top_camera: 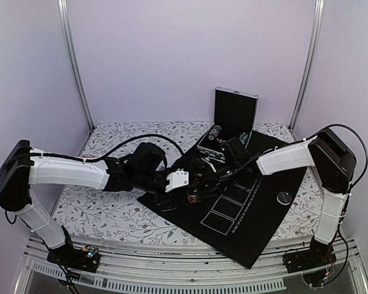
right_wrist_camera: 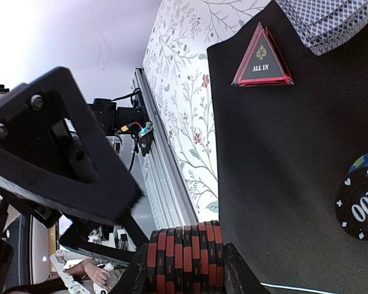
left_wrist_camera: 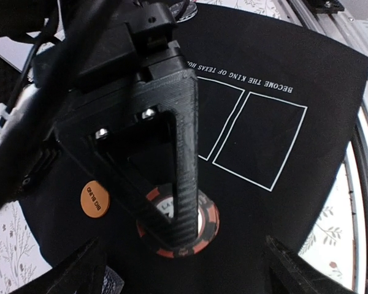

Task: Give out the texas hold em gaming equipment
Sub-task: Pass from the right arm to the left

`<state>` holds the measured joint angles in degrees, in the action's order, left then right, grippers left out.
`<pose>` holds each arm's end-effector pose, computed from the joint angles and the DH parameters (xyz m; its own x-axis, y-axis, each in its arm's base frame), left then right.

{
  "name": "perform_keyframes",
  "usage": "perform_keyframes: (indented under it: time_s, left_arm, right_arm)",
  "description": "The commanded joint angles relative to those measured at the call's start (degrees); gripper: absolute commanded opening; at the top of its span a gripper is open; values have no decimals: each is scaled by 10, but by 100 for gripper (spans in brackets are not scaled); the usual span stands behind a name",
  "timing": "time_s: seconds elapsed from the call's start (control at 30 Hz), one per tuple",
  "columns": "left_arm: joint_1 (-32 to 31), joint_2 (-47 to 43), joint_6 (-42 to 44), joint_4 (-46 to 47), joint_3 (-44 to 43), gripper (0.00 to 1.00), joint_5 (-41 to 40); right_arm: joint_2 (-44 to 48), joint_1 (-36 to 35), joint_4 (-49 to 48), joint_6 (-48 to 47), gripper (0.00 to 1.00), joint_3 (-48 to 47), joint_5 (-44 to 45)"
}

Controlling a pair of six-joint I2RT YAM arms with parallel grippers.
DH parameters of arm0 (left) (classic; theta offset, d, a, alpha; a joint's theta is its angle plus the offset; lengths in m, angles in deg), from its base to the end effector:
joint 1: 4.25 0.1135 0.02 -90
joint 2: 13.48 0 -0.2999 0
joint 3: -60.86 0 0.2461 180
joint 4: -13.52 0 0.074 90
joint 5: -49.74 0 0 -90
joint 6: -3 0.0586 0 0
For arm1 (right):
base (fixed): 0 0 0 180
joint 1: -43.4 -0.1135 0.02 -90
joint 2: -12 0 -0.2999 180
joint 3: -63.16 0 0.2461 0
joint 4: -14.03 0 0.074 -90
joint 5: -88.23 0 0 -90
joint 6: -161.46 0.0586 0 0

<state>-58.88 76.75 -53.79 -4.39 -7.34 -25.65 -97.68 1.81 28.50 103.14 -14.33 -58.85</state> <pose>0.1903 -0.2936 0.2372 0.1826 0.6584 -0.7302 0.9574 0.0500 0.2845 0.2679 0.3036 0.1878 -0.8787 -0.3982 -0.2634 -0.3880 0.2740 0.8800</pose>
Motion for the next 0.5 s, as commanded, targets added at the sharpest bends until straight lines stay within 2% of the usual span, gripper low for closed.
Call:
perform_keyframes:
  time_s: [0.0, 0.13, 0.33, 0.47]
  left_arm:
    - [-7, 35, 5, -11, -40, 88, 19]
    - [-8, 55, 8, 3, -53, 84, -6]
    - [-8, 71, 6, 10, -59, 64, -23]
    - [-8, 74, 7, 15, -58, 62, -36]
  right_arm:
    - [-5, -4, -65, 38, 2, -21, -25]
    - [-6, -6, -64, 38, 2, -29, -29]
    - [-4, -7, -67, 40, 2, -31, -32]
    - [-3, -8, -70, 43, 2, -31, -33]
